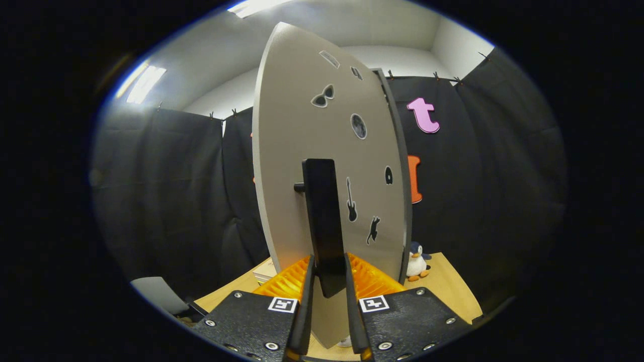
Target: Open the shoe cabinet door, grab the shoes and put them into the shoe cabinet, then close the shoe cabinet door.
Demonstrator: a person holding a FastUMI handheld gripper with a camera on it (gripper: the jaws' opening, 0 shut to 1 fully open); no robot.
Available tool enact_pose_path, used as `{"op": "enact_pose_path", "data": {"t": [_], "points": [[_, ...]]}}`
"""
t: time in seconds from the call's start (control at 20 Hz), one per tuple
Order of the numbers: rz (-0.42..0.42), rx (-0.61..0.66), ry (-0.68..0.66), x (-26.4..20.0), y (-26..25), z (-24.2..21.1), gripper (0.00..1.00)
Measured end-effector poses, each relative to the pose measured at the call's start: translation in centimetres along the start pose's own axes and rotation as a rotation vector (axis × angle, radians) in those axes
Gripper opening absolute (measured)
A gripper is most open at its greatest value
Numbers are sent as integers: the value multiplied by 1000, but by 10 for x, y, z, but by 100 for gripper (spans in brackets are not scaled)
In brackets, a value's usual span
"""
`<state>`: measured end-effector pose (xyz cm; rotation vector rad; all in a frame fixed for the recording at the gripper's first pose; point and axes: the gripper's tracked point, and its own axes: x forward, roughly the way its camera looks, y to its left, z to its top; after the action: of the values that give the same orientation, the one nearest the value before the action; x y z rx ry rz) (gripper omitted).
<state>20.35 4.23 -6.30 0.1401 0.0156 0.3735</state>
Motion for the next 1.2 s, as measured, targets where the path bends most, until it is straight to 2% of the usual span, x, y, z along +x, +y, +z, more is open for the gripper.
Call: {"op": "enact_pose_path", "data": {"t": [0.1,0.3,0.4,0.5,0.85,1.1,1.2], "points": [[-73,-7,-26,0,-16,3,33],[-198,-19,-37,-31,-69,9,33],[-240,-22,-32,-40,-85,9,32],[-313,-30,-40,-51,-109,11,25],[-353,-8,3,-71,-128,-5,24],[-375,-21,20,-80,-115,-17,24],[-392,-25,20,-84,-106,-21,27]]}}
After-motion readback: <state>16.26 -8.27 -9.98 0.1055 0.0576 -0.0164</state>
